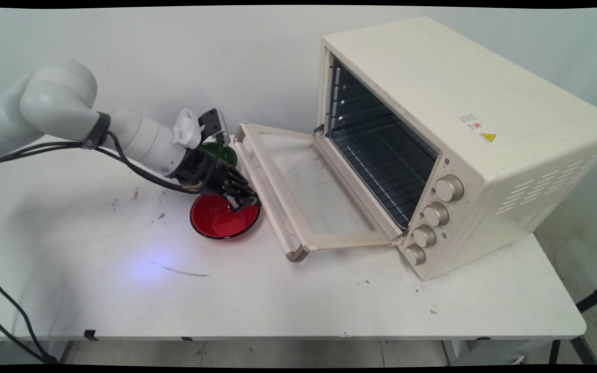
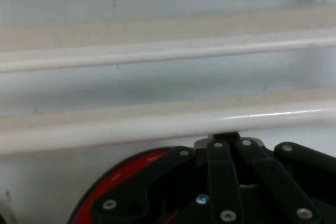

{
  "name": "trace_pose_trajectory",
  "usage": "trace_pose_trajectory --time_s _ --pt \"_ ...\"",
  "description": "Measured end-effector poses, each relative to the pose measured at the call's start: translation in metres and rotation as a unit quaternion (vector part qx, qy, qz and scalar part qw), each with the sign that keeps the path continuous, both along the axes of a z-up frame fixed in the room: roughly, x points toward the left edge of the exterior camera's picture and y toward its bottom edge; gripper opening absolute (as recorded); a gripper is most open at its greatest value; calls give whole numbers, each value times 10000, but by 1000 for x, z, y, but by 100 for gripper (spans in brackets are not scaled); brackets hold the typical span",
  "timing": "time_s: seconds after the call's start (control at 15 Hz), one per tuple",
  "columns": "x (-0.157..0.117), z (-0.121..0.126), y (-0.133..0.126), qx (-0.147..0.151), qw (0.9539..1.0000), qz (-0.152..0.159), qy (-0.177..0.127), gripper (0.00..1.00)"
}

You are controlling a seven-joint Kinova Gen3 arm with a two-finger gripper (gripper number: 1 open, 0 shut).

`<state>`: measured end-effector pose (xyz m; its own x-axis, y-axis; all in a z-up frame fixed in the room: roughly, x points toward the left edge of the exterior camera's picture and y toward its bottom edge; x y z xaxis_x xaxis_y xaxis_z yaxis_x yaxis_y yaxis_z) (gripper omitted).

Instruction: Close the oven

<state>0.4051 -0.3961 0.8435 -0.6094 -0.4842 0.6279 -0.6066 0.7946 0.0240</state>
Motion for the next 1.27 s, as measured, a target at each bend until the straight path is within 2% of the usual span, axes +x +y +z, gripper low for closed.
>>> trace_pose_trajectory --time_s 0.27,0.4,0.6,0.93,1.07,1.27 --pt "-2 3 -4 -212 9994 110 267 0" --pt "-3 10 -5 -400 9977 146 535 0" --pt "-6 25 -9 -663 9932 215 937 0" --pt "-6 54 -22 -1055 9822 408 1499 0" --pt "-5 63 -25 -1132 9791 449 1631 0" --pt "-2 70 -23 -1142 9770 448 1743 0"
